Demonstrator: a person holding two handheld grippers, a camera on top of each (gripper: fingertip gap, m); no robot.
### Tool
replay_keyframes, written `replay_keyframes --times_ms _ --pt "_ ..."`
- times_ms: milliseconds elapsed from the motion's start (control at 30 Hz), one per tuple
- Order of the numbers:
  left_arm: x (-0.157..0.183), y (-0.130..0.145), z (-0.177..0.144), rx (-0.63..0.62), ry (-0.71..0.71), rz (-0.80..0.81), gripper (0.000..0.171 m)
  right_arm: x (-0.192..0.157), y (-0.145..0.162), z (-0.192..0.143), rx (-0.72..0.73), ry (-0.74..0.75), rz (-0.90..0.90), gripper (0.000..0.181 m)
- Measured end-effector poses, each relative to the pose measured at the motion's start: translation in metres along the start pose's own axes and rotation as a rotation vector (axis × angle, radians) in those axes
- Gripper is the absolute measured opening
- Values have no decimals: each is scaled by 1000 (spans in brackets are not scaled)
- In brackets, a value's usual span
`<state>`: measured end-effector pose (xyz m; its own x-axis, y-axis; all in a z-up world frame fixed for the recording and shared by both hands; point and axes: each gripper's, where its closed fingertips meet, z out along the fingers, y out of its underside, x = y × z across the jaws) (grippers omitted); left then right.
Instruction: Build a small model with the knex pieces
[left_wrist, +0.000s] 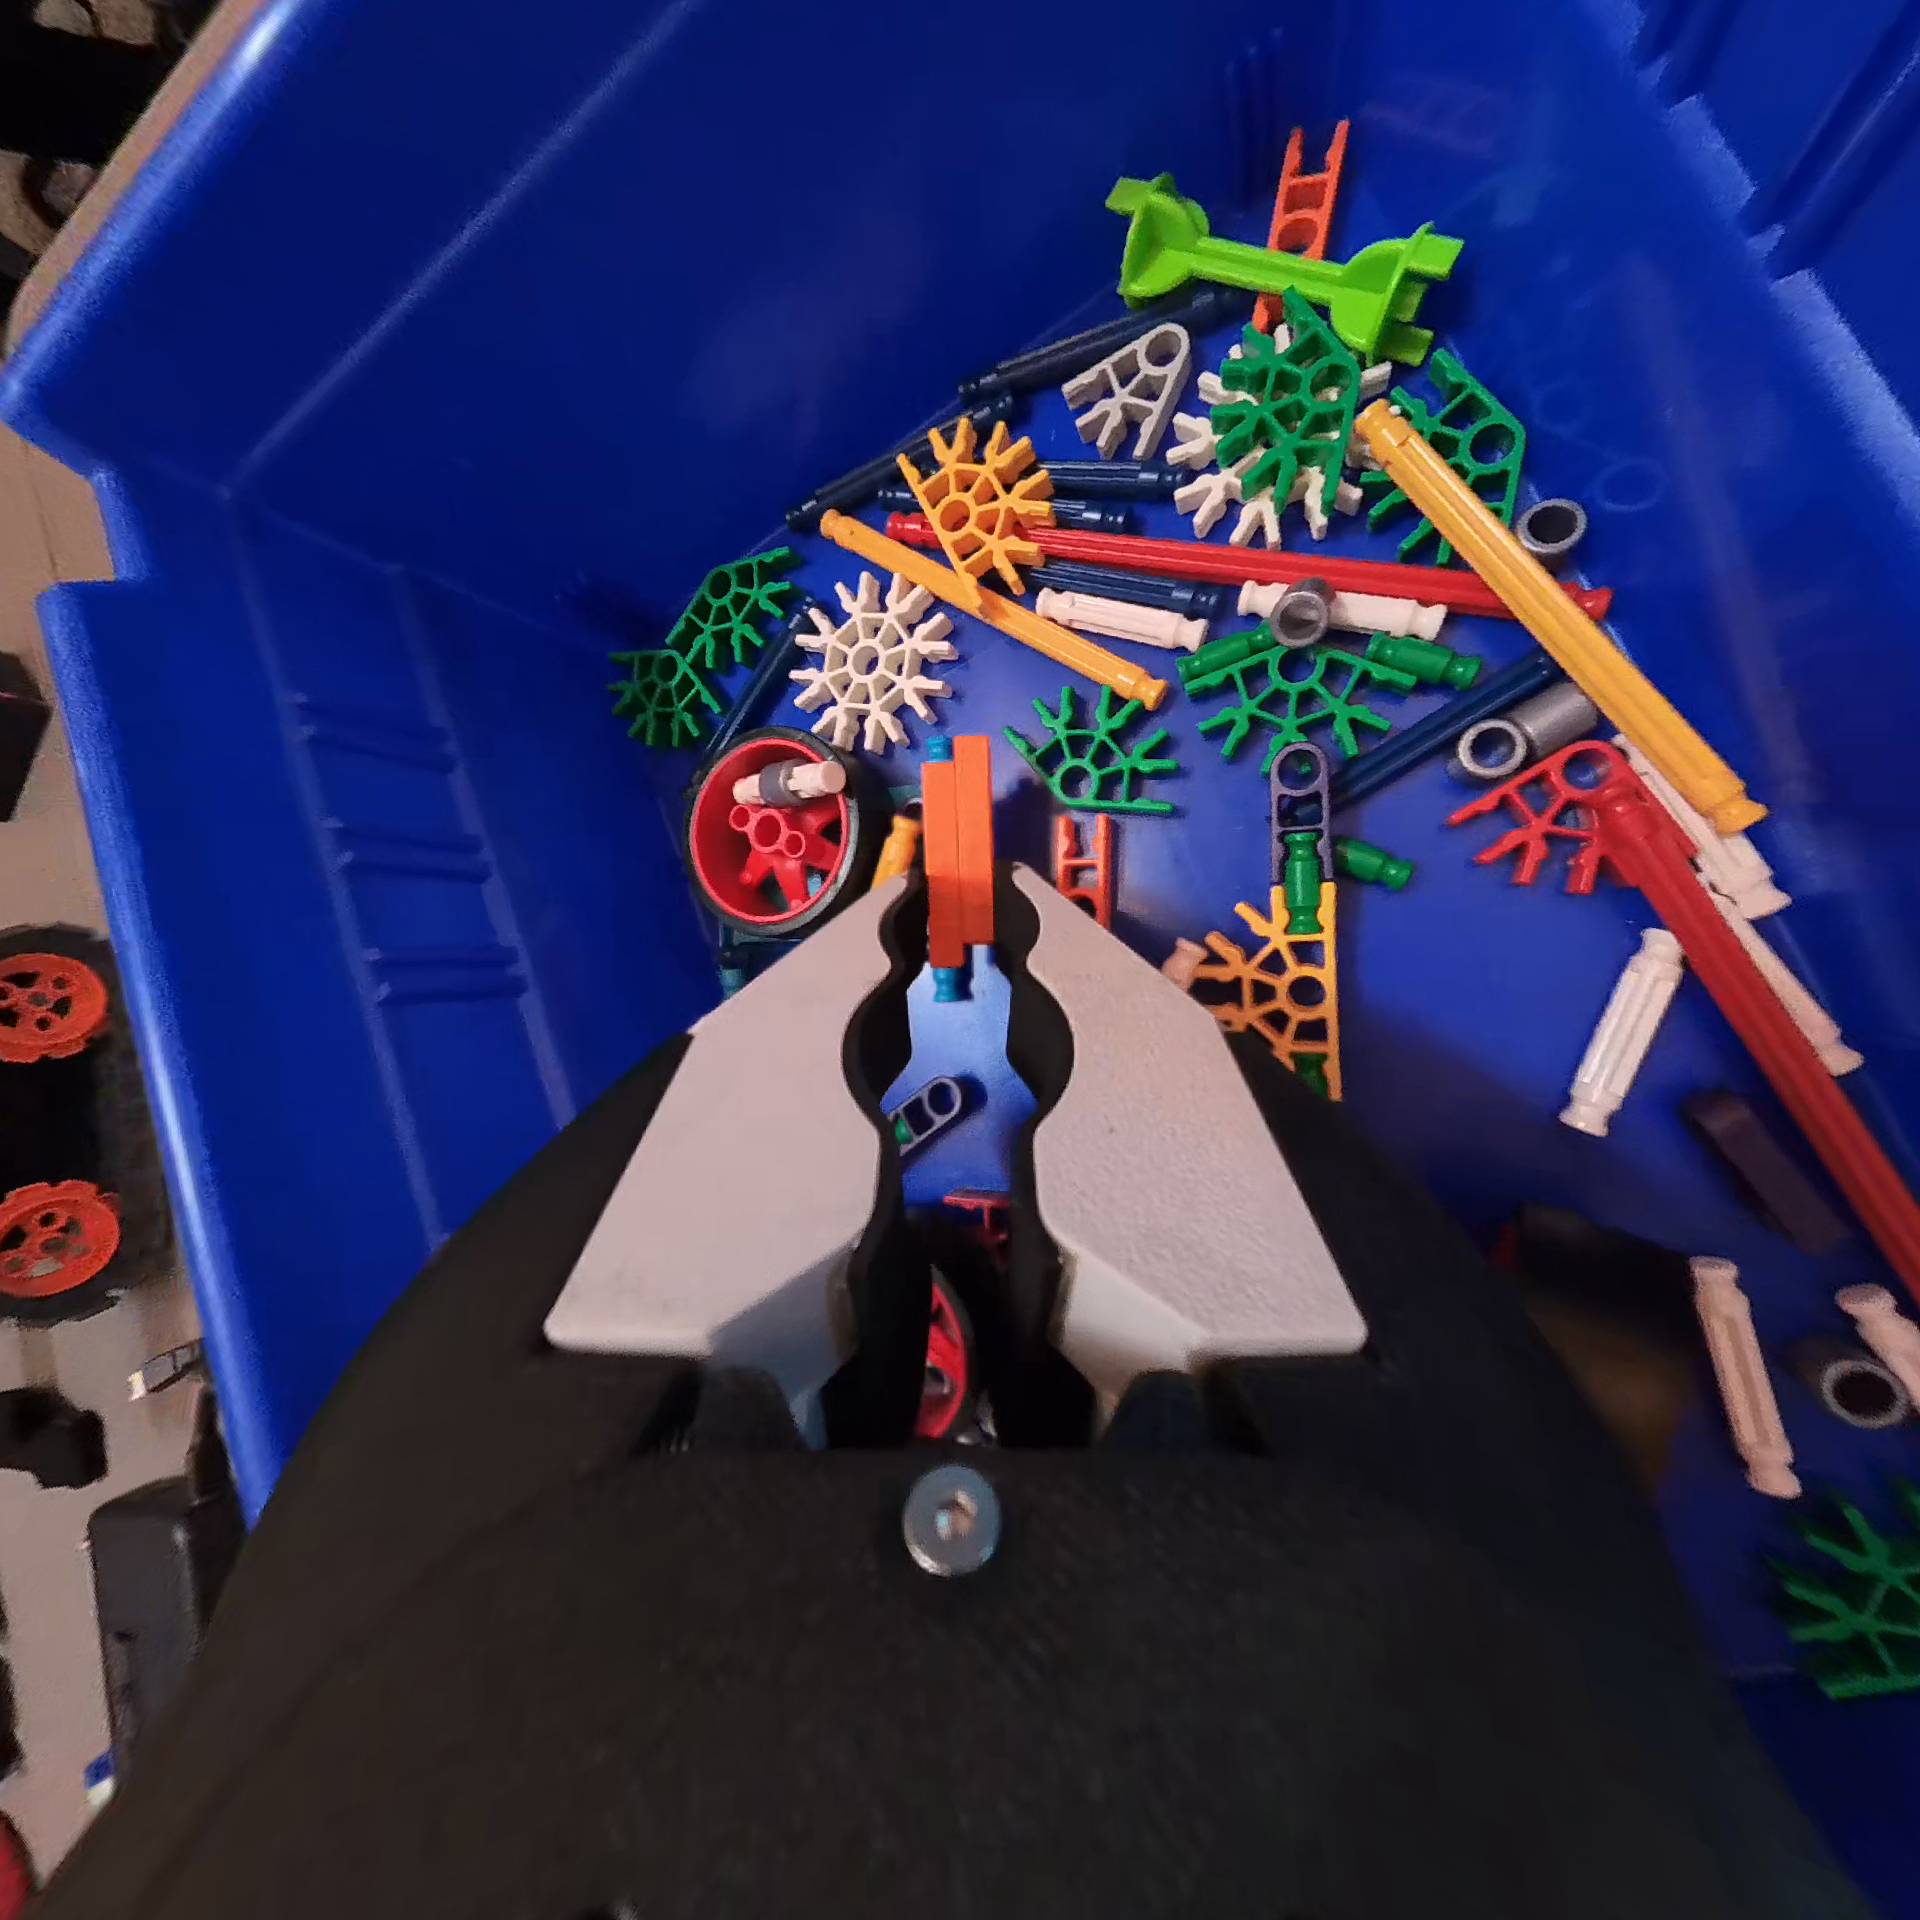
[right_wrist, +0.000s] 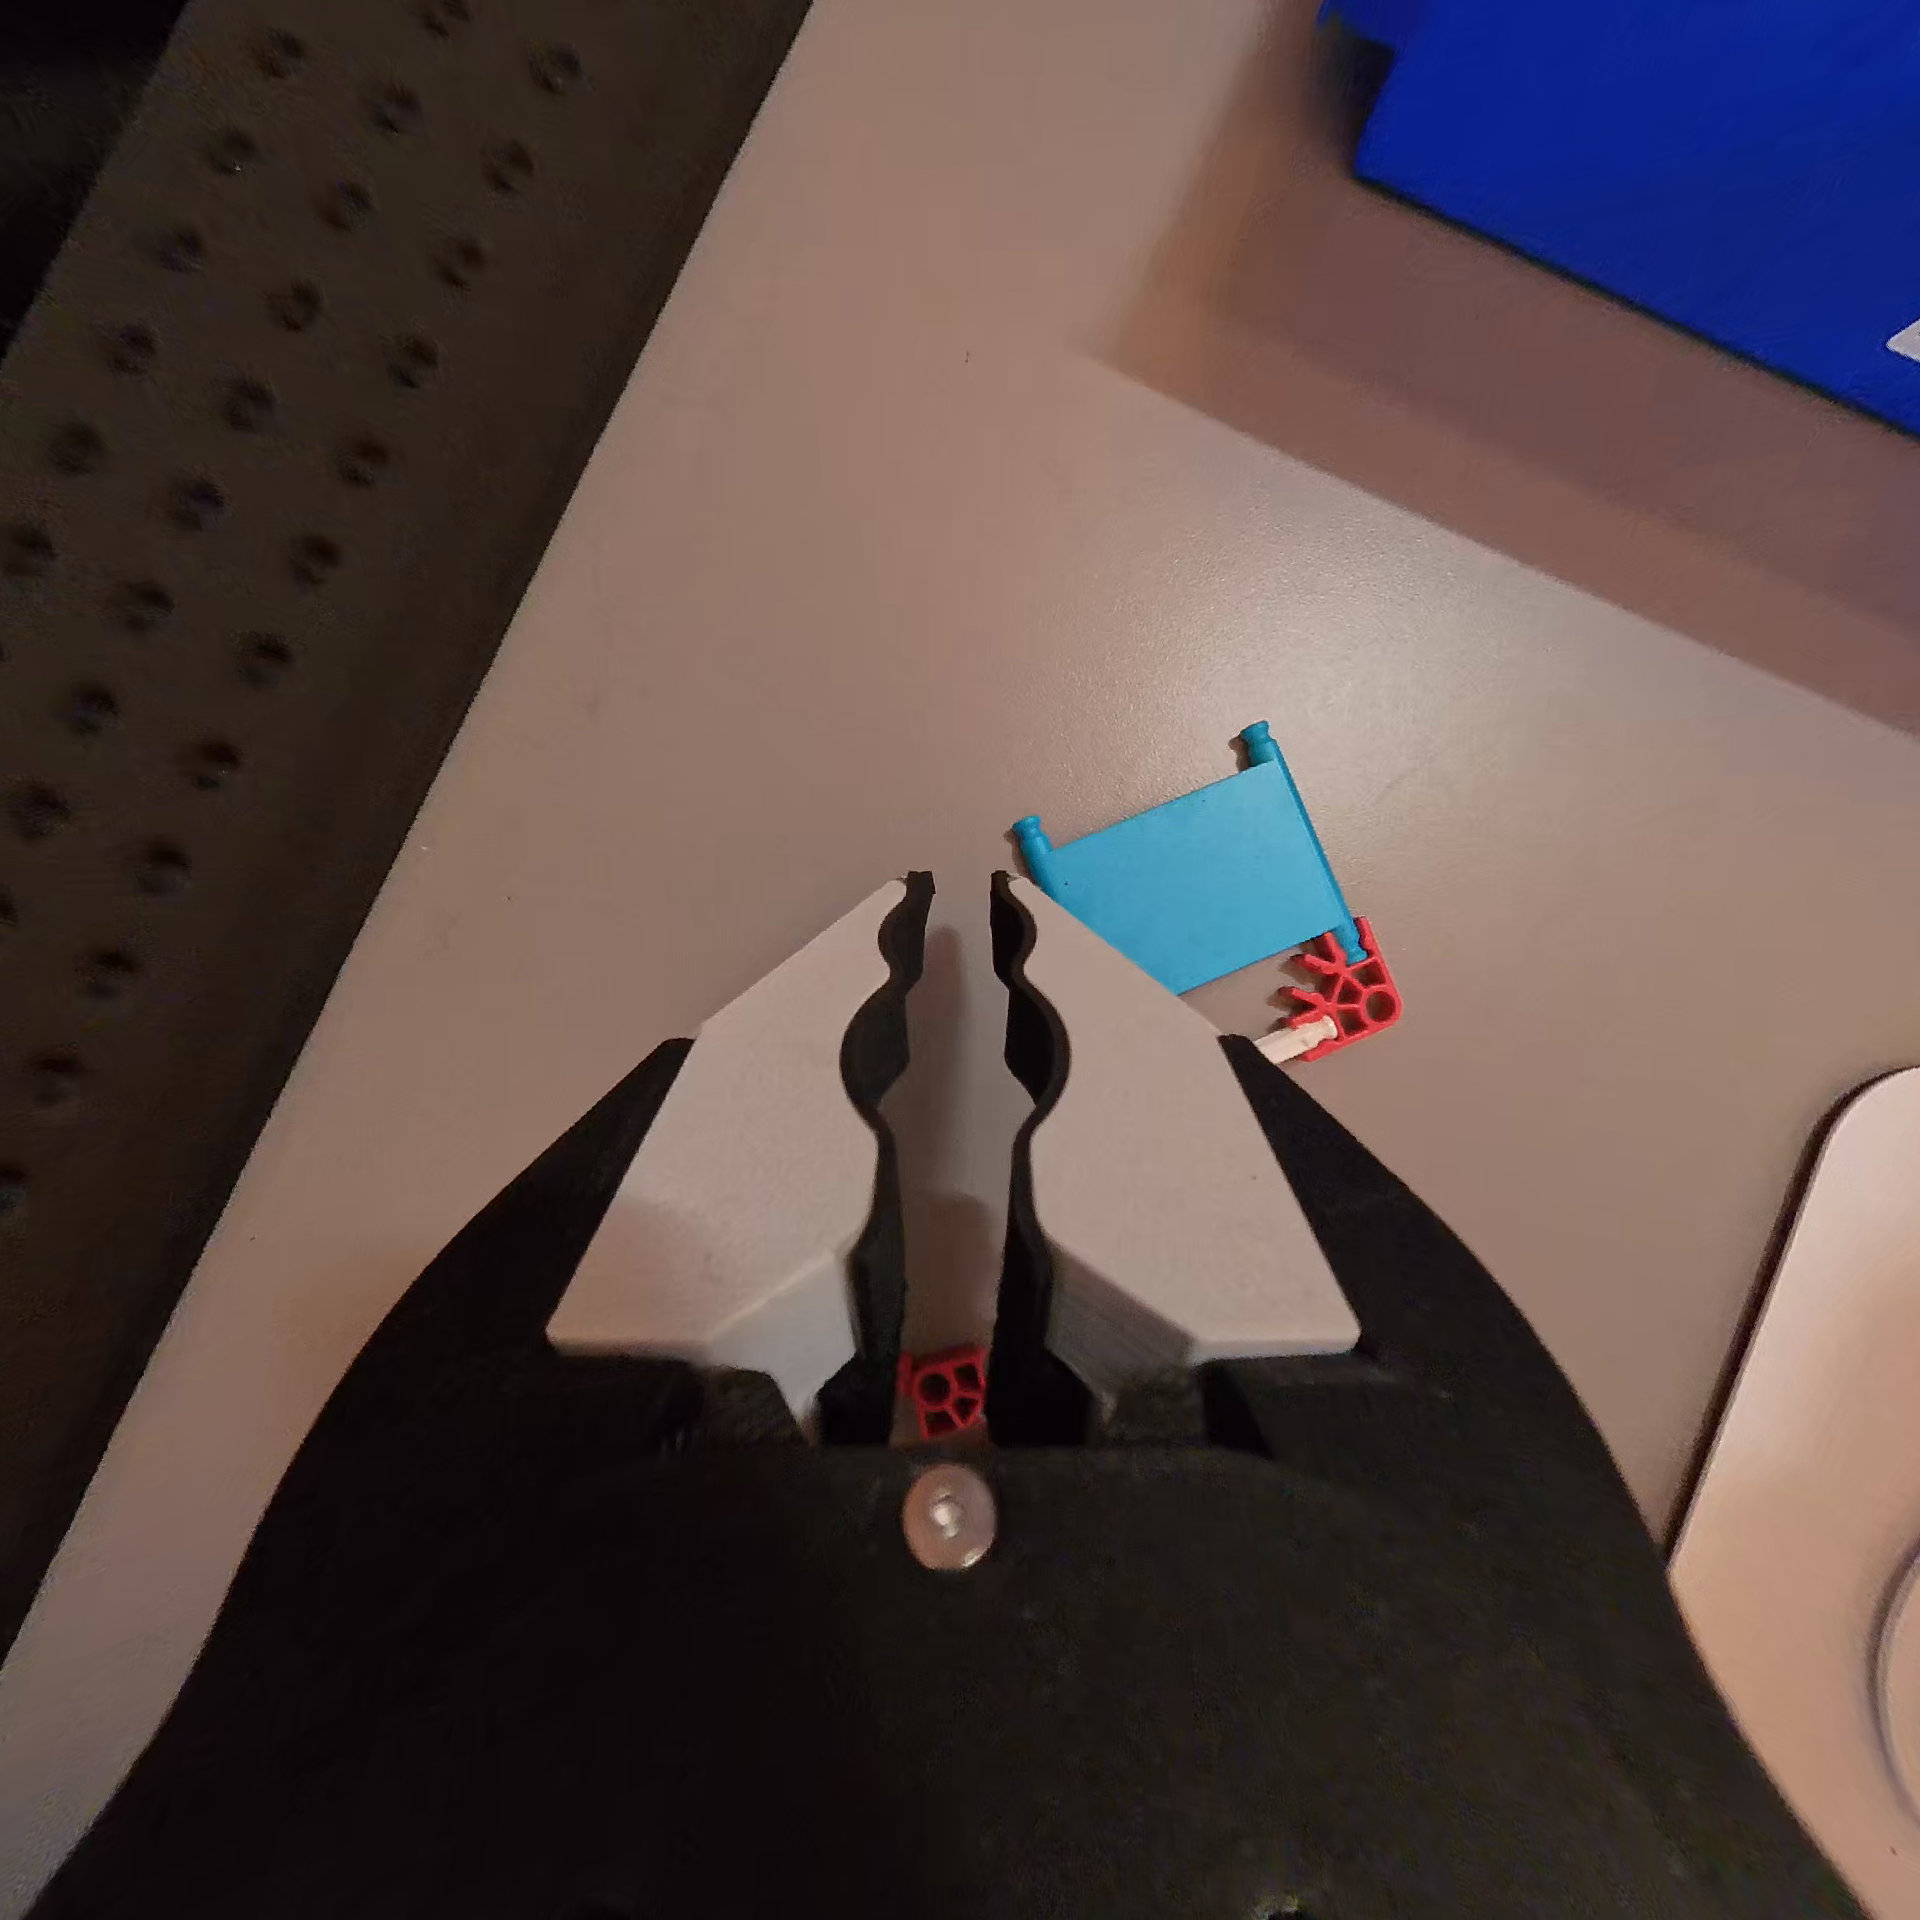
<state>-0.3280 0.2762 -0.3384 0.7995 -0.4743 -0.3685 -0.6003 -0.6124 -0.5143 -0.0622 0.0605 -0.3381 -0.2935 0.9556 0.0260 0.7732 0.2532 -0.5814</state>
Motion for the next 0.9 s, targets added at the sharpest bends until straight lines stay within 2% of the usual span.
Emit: replay_keyframes --times_ms 267,533,667,733,900 --pt "2 -13 -35 83 3 6 11 2 -6 -6 29 19 6 11" --pt "26 -40 -111 236 33 38 11 10 -13 -22 80 74 7 19" --pt "65 -50 -153 313 77 106 11 17 -13 -30 85 117 7 19" --pt "96 -52 -172 354 122 163 11 19 -14 -33 92 129 5 19" --pt "177 -36 -187 367 232 276 11 25 -10 -31 82 156 4 24"
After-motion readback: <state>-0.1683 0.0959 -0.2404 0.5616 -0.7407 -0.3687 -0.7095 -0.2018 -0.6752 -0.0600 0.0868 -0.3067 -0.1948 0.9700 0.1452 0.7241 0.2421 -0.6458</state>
